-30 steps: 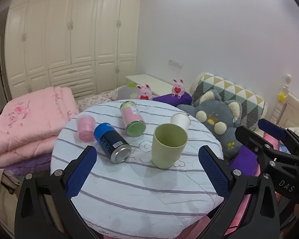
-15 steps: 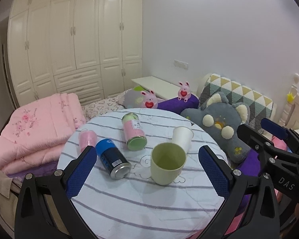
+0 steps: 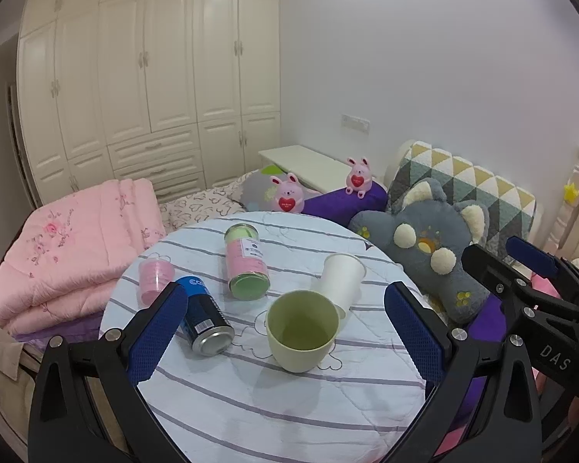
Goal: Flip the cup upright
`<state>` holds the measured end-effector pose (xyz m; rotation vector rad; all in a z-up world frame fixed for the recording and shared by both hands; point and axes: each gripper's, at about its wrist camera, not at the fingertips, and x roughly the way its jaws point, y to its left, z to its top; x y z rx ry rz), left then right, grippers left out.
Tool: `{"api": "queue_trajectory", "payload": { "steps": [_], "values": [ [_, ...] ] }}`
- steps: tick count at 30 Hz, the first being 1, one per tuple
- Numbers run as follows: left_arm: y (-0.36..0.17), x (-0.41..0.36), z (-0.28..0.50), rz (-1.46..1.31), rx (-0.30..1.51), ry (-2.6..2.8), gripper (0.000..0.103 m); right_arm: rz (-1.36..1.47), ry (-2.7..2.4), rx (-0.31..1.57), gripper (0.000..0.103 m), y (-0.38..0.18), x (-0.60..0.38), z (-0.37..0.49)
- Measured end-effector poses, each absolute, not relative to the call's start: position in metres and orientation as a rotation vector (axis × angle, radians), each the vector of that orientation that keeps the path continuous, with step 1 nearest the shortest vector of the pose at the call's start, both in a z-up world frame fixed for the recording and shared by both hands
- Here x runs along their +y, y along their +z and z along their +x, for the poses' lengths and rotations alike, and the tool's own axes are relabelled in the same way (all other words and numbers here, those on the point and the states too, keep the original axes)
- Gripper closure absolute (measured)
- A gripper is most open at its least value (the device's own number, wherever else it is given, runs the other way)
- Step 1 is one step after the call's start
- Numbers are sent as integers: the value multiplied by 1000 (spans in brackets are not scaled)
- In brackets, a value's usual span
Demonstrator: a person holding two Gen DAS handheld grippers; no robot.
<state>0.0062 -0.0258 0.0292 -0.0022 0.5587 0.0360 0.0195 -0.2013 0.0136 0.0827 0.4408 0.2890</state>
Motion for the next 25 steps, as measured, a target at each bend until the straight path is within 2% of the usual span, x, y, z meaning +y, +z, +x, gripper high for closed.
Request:
{"api": "queue_trajectory", "payload": {
  "steps": [25],
  "values": [
    [36,-36,-3,55,458,80,0,100,294,438,21,13,-209,17]
  ]
}}
